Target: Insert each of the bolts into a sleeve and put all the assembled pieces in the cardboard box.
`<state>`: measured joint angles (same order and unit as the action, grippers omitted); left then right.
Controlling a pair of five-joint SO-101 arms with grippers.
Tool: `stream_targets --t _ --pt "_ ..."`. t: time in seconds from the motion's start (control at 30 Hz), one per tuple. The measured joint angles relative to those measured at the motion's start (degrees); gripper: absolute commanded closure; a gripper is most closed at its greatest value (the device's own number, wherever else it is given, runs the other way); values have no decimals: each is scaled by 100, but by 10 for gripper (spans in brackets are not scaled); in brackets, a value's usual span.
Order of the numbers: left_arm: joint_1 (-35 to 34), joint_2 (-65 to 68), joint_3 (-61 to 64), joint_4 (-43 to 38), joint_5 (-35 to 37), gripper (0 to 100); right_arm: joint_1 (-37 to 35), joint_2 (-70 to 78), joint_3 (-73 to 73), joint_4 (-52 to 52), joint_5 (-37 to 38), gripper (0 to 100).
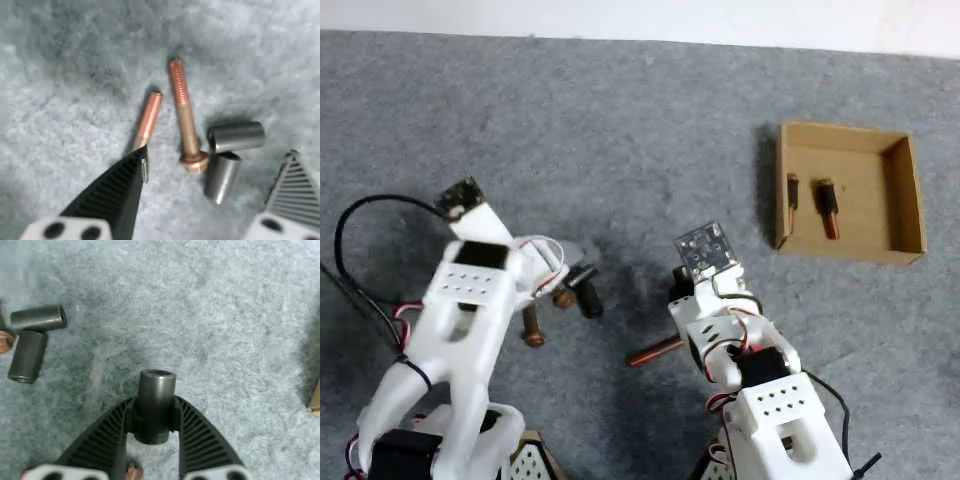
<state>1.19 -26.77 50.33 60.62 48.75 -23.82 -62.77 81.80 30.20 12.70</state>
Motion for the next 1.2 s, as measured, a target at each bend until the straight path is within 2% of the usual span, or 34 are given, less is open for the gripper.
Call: stream_targets --t 0.1,0.23,0.37,0.53,1.2 --pt "308 0 -88 299 62 628 0 0 0 0 0 990" --pt "651 105 -97 281 185 690 0 0 0 0 0 990" --pt "607 721 -97 -246 404 717 0 0 0 0 0 990" --pt "501 1398 -387 -334 431 719 0 0 0 0 0 990" --pt "70 1398 -448 -492 800 723 0 0 0 0 0 990"
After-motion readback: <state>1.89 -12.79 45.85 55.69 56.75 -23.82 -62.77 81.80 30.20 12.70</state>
